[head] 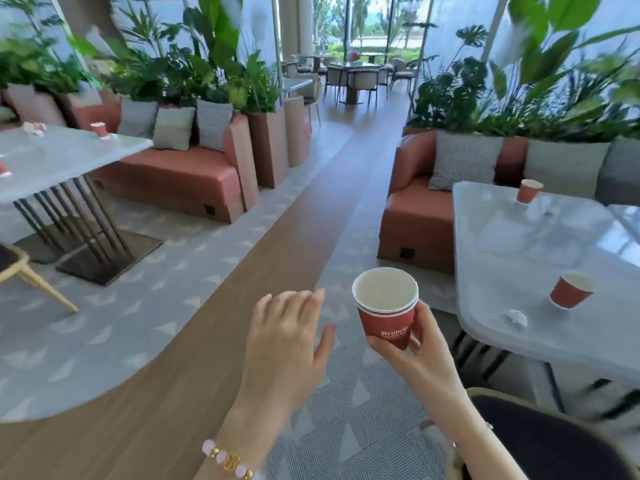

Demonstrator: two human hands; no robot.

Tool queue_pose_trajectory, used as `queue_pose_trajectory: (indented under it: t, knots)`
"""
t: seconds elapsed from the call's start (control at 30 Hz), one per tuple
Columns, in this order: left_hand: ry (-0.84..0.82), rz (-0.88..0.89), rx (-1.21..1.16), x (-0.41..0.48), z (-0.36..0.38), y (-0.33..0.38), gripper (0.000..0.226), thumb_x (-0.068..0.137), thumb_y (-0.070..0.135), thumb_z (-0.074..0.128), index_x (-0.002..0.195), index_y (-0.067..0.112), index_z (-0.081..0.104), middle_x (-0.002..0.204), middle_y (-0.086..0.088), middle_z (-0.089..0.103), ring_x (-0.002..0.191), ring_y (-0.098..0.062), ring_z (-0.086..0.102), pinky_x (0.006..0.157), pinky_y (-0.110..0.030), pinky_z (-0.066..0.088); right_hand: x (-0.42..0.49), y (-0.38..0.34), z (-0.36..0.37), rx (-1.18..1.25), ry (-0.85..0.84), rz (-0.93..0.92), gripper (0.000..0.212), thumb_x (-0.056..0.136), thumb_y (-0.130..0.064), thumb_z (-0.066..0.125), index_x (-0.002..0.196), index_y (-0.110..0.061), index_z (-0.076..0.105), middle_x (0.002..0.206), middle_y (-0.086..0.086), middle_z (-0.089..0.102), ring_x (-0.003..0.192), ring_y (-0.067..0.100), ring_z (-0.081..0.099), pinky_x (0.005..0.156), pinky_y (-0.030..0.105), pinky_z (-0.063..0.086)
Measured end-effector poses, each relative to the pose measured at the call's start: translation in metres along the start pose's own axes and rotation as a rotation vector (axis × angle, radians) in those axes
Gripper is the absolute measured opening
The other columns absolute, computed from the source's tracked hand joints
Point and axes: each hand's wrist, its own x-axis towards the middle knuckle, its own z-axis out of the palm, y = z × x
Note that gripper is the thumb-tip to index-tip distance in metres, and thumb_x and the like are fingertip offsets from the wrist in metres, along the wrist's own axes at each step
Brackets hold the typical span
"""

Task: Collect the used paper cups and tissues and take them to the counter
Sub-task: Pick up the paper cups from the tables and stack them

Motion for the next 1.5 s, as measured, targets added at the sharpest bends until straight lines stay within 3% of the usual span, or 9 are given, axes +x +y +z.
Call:
queue_pose_trajectory:
  t: [0.2,0.33,0.5,0.73,0.9,1.03,1.2,1.4,1.5]
  knots:
    - [-0.038,0.178,-0.099,0.057,0.039,-0.02,0.045,0.09,0.039,0.039,0.118,0.012,0.062,0.106,-0.001,0.068,0.1,-0.024,0.063,0.092,-0.046,0.048,0.024,0.011,0.0,-0.008,0.215,0.052,0.063,0.069,-0.006,0.081,0.116,-0.036,0.052,0.101,-0.017,0.069,0.09,-0.002,0.065,0.07,0.009,0.049]
    - [-0.106,0.263,-0.148,0.084,0.067,-0.015,0.046,0.09,0.04,0.038,0.119,0.013,0.063,0.107,-0.001,0.068,0.102,-0.024,0.063,0.094,-0.046,0.047,0.037,0.015,-0.01,-0.033,0.306,0.09,0.061,0.071,-0.013,0.081,0.116,-0.04,0.05,0.102,-0.02,0.066,0.093,0.005,0.066,0.053,0.015,0.054]
    - [-0.164,0.34,-0.207,0.129,0.105,0.0,0.048,0.09,0.041,0.037,0.119,0.013,0.063,0.106,-0.001,0.068,0.101,-0.023,0.063,0.093,-0.047,0.048,0.075,0.031,-0.038,-0.039,0.439,0.104,0.061,0.068,-0.008,0.082,0.113,-0.038,0.053,0.104,-0.014,0.069,0.095,-0.001,0.065,0.071,0.011,0.051]
    - [-0.172,0.439,-0.243,0.238,0.173,0.035,0.047,0.088,0.039,0.038,0.117,0.013,0.065,0.106,0.0,0.068,0.1,-0.023,0.063,0.093,-0.047,0.048,0.17,0.056,-0.101,-0.059,0.54,0.11,0.064,0.056,-0.036,0.084,0.11,-0.051,0.052,0.105,-0.02,0.067,0.096,-0.003,0.063,0.073,0.009,0.049]
    - [-0.144,0.505,-0.297,0.315,0.217,0.072,0.046,0.087,0.038,0.039,0.115,0.012,0.066,0.103,0.0,0.068,0.098,-0.024,0.064,0.091,-0.047,0.049,0.238,0.067,-0.148,-0.058,0.6,0.083,0.062,0.068,-0.006,0.083,0.11,-0.041,0.054,0.103,-0.016,0.068,0.094,-0.002,0.064,0.074,0.008,0.048]
    - [-0.156,0.556,-0.344,0.357,0.25,0.096,0.045,0.087,0.037,0.04,0.115,0.012,0.065,0.102,0.0,0.068,0.096,-0.023,0.064,0.089,-0.047,0.051,0.274,0.066,-0.173,-0.068,0.617,0.114,0.06,0.07,-0.005,0.081,0.114,-0.033,0.052,0.101,-0.021,0.068,0.093,-0.007,0.062,0.074,0.003,0.045]
    - [-0.222,0.636,-0.406,0.399,0.286,0.128,0.045,0.087,0.039,0.041,0.116,0.013,0.065,0.103,0.001,0.068,0.098,-0.022,0.064,0.092,-0.047,0.049,0.301,0.069,-0.203,-0.086,0.718,0.167,0.062,0.071,-0.006,0.08,0.121,-0.028,0.051,0.108,-0.01,0.068,0.097,-0.002,0.063,0.079,0.011,0.048]
    - [-0.291,0.813,-0.465,0.451,0.334,0.172,0.045,0.087,0.039,0.04,0.115,0.013,0.064,0.103,0.0,0.068,0.097,-0.023,0.064,0.091,-0.047,0.049,0.327,0.083,-0.237,-0.114,0.931,0.201,0.059,0.07,-0.003,0.08,0.114,-0.03,0.052,0.101,-0.025,0.067,0.093,-0.007,0.062,0.073,0.005,0.045]
    - [-0.307,0.935,-0.499,0.473,0.362,0.195,0.046,0.087,0.039,0.04,0.116,0.013,0.065,0.104,0.0,0.068,0.097,-0.024,0.064,0.09,-0.047,0.049,0.341,0.091,-0.25,-0.113,1.062,0.232,0.057,0.068,0.001,0.081,0.108,-0.029,0.053,0.097,-0.018,0.068,0.088,-0.007,0.063,0.07,0.005,0.045]
